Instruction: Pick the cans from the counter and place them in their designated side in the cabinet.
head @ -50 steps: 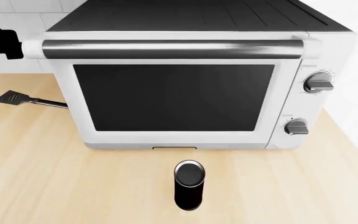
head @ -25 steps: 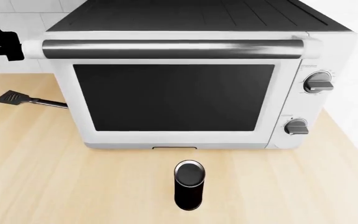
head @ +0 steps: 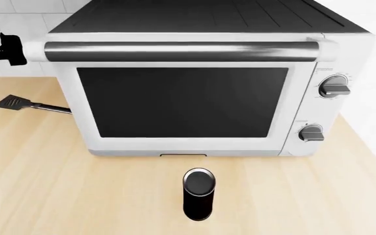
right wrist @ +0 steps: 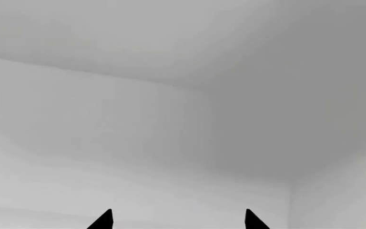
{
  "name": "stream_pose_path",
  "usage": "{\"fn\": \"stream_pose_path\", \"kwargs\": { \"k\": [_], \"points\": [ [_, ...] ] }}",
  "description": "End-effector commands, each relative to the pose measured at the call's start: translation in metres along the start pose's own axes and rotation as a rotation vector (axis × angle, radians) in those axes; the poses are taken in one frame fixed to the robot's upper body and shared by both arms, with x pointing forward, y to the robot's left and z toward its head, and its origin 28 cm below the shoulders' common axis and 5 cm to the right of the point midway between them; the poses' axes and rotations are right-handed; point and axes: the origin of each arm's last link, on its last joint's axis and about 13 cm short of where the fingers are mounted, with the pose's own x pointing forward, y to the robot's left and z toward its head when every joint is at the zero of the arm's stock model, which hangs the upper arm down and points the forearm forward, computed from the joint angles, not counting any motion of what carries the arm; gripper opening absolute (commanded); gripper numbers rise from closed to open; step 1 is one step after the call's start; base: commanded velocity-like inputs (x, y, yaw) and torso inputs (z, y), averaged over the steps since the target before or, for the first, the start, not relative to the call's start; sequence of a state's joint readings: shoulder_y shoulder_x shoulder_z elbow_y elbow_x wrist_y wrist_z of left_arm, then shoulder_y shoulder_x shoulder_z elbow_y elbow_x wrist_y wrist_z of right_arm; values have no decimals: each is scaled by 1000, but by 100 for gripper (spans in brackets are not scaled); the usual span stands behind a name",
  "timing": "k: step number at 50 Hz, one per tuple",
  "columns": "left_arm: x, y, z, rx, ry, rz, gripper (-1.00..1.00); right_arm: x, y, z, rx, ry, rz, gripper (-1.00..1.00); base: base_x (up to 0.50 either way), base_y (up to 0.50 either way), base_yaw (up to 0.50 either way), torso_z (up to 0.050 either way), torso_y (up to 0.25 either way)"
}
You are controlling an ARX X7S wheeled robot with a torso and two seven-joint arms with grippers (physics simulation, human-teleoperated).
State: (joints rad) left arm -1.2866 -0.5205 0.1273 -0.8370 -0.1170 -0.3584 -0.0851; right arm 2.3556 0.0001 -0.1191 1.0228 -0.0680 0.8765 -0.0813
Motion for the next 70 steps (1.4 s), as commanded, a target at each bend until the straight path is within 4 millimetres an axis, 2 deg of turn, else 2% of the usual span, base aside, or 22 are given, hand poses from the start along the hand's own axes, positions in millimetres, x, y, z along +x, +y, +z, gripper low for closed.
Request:
{"fn": "stream_pose_path", "kwargs": {
  "k": [1,9,38,39,40,54,64,67,70],
  "points": [
    [0,-1,1,-2,-2,-2,100,0,0,0,-1,-1,0,100,0,0,0,0,0],
    [0,-1,1,-3,-4,-2,100,0,0,0,-1,-1,0,100,-43,0,0,0,0],
    [3,-11,0,-4,-1,-45,100,0,0,0,-1,-1,0,100,-500,0,0,1,0],
    [4,-12,-1,-4,-1,-47,100,8,-29,-33,96,179,-179,100,-500,0,0,0,0],
    [4,-12,-1,-4,0,-49,100,14,-25,-54,73,299,-271,100,-500,0,0,0,0],
    [-2,-18,-2,-16,-11,-98,100,19,-18,-50,36,197,-149,100,-33,0,0,0,0],
    [-8,-19,-1,-29,-19,-120,100,26,-2,-65,15,196,28,100,0,0,0,0,0],
    [-9,-20,-1,-28,-21,-124,100,16,2,-77,22,240,75,100,0,0,0,0,0],
    [-10,-21,0,-31,-23,-130,100,-3,4,-75,15,179,96,100,0,0,0,0,0]
  ]
}}
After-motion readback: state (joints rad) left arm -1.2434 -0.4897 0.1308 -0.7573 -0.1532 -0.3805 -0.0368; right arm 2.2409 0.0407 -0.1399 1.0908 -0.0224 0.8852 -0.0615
